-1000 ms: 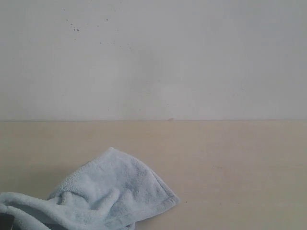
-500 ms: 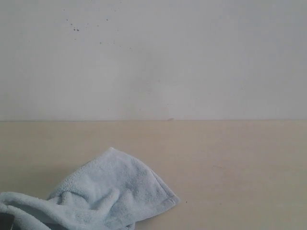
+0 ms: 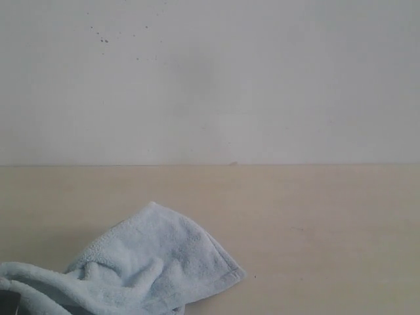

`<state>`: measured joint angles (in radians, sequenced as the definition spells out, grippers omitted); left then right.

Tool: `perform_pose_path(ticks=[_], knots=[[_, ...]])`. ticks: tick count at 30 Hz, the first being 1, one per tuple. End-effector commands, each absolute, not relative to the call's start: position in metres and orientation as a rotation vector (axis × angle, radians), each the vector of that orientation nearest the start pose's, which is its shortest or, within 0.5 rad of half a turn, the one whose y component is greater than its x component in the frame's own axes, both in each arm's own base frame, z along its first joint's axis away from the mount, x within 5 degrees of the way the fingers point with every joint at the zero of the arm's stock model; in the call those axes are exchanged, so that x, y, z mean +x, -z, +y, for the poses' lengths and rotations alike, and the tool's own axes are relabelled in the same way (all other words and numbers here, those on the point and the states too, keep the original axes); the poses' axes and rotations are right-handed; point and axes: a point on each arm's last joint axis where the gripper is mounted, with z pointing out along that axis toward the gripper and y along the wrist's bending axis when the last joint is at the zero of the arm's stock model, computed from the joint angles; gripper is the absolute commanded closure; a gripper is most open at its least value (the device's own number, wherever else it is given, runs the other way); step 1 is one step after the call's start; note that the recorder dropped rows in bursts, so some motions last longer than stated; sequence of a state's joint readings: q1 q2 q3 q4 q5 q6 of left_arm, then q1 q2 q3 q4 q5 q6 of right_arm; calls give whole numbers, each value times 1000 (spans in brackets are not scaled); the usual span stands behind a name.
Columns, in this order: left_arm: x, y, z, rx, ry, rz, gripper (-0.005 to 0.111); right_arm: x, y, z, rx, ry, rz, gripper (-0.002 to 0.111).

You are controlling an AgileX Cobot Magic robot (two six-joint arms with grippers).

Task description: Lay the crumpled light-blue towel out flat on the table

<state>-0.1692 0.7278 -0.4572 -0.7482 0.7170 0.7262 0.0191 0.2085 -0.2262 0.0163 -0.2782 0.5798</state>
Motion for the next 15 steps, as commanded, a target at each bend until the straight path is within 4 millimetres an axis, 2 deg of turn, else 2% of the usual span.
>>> perform_pose_path(ticks=[1,4,7,11,12,15], knots=[[117,-260,-61,516,573,2209,103,89,-335,19,-39,-303,1331,108],[117,-260,-61,511,576,2211,103,120,-342,29,-180,-178,1552,108],[118,-259,-61,505,580,2222,103,147,-336,47,-360,-58,1759,108],[120,-257,-62,507,586,2240,103,174,-313,86,-774,122,1913,108],[122,-255,-62,502,596,2257,103,184,-299,105,-930,169,1962,108],[126,-252,-64,482,623,2285,103,199,-271,137,-1073,119,1984,108]])
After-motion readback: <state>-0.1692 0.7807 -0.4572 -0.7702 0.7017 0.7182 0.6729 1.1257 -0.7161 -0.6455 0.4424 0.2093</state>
